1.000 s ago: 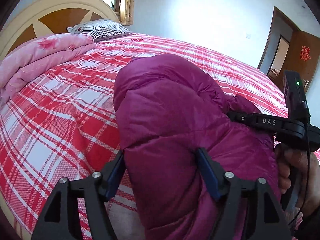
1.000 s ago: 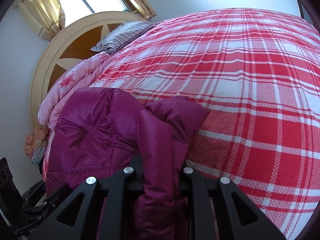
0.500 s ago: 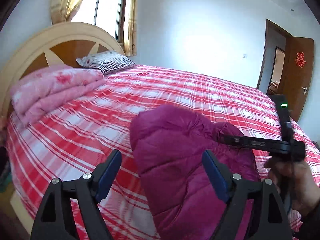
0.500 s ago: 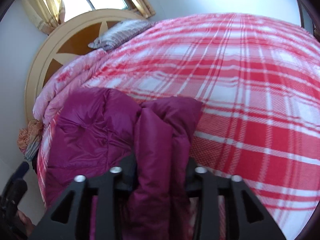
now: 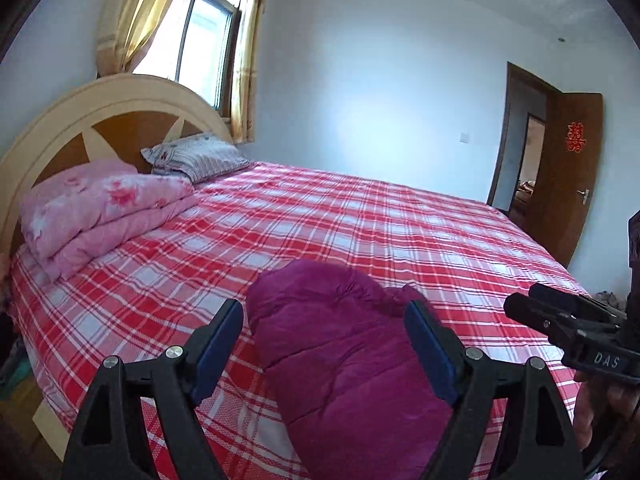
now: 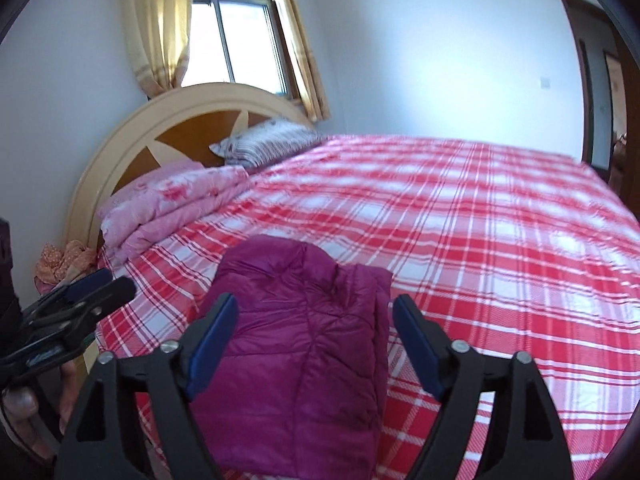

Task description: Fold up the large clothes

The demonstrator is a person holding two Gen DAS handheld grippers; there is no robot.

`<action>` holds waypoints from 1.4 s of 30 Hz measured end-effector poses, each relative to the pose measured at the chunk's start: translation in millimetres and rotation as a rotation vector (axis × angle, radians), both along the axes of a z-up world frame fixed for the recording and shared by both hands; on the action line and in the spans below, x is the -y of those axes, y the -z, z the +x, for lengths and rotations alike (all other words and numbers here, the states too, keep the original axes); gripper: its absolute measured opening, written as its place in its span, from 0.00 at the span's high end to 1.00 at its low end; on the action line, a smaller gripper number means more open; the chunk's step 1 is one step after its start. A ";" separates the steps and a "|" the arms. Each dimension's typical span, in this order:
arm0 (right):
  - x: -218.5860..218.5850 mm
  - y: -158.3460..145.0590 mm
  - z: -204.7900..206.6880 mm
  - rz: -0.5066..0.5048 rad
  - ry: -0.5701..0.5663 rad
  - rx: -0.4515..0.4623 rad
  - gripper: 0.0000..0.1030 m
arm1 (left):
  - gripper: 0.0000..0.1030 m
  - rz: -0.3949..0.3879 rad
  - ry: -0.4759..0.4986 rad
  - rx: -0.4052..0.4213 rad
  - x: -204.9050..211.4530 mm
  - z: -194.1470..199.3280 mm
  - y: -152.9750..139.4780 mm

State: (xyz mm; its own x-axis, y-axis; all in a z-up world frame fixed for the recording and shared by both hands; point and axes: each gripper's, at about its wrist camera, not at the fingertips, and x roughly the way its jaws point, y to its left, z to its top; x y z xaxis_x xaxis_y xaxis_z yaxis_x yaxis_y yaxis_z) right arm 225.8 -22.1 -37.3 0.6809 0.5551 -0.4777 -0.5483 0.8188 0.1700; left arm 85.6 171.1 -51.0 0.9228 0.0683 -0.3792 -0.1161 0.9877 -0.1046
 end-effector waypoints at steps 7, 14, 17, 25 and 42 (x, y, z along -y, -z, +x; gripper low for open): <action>0.0 -13.9 -28.1 -0.013 0.003 0.056 0.15 | 0.19 -0.003 0.017 0.010 3.1 -5.1 -6.4; -0.8 -17.3 -39.5 -0.016 -0.012 0.080 0.15 | 0.19 -0.005 0.015 0.009 3.9 -6.6 -6.1; -1.0 -16.3 -41.4 -0.013 -0.017 0.081 0.15 | 0.19 -0.005 0.018 0.007 4.9 -7.4 -6.2; 5.2 -19.2 -48.2 -0.005 -0.008 0.086 0.14 | 0.19 -0.006 0.019 0.001 6.5 -7.2 -5.1; 10.0 -17.6 -49.1 0.017 -0.006 0.072 0.12 | 0.19 0.000 0.021 -0.003 11.3 -6.5 -2.0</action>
